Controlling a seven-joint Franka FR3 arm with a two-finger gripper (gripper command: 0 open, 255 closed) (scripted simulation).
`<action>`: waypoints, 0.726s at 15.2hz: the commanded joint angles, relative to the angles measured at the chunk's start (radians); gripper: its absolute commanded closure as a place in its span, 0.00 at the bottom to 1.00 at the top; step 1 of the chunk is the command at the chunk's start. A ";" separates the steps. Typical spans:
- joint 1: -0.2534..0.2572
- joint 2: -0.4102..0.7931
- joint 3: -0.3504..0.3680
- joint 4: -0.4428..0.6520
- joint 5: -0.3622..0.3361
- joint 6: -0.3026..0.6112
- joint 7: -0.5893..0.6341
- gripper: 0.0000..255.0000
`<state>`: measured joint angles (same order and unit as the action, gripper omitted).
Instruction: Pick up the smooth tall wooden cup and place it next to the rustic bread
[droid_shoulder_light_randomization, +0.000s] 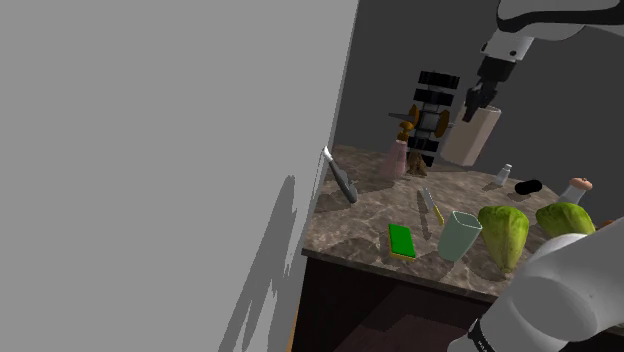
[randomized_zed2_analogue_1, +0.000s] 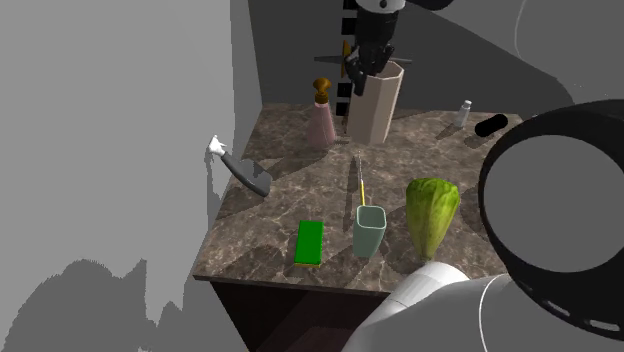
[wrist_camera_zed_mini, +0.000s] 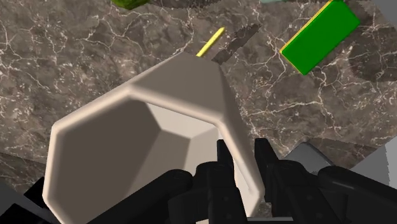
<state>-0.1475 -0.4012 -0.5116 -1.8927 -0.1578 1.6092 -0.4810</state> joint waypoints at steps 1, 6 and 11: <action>-0.017 -0.027 -0.022 -0.012 -0.018 -0.009 -0.037 1.00; -0.062 -0.096 -0.079 -0.038 -0.068 -0.034 -0.128 1.00; -0.101 -0.141 -0.148 -0.035 -0.115 -0.060 -0.230 1.00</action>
<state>-0.2419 -0.5349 -0.6457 -1.9299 -0.2640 1.5532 -0.6903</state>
